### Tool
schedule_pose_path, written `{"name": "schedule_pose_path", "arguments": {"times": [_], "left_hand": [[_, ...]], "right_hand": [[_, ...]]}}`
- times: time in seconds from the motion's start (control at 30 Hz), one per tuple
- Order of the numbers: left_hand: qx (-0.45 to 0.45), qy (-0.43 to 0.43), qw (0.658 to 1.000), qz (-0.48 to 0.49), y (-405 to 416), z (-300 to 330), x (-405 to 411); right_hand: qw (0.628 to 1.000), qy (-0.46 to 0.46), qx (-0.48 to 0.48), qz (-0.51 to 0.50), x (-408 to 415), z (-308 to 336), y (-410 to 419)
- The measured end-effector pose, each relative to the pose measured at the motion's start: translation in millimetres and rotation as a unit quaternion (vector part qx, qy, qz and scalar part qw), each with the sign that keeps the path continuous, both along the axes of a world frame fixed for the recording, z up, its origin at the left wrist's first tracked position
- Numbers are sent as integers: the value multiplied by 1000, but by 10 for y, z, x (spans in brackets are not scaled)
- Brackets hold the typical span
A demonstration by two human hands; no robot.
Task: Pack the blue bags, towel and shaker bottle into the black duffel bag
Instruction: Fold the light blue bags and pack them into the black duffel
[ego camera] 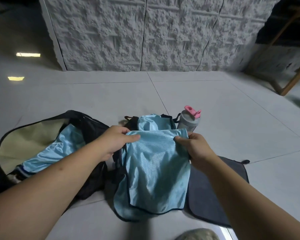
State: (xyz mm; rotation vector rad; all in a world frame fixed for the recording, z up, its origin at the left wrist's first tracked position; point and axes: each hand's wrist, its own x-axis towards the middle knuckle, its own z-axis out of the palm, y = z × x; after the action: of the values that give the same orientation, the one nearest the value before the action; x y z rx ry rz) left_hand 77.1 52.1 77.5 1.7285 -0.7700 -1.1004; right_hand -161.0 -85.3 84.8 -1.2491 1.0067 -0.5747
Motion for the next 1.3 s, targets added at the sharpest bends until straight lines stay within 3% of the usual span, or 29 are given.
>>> {"name": "schedule_pose_path", "arguments": {"times": [0.1,0.3,0.43,0.67,0.8,0.9,0.97,1.1,1.3], "left_hand": [[-21,-51,998,28,-46,89,36],[-192,-227,952,75,-44,640,-86],[-168,-233,957,46,164,553,-163],[-54,-225,970,-70,456,-184,-270],[0,-214,965,-148,562,-508,-319],[54,-209,954,-207,617,-746,-366],[76,-212,956,-191,590,-885,-365],[68,-250,961,-96,389,-1098,-278],[70,-294,953,-9,33,-1315,-237]], "right_hand": [[1000,-8,-27,-2,60,75,-49],[989,-129,-56,34,21,465,-82],[983,-159,-10,85,-94,394,-67],[982,28,94,159,-337,-186,90],[947,159,108,258,-469,-415,139],[931,192,134,281,-482,-582,174],[942,195,116,247,-438,-674,197],[953,252,-18,168,-206,-815,185],[915,371,-134,84,69,-1246,103]]}}
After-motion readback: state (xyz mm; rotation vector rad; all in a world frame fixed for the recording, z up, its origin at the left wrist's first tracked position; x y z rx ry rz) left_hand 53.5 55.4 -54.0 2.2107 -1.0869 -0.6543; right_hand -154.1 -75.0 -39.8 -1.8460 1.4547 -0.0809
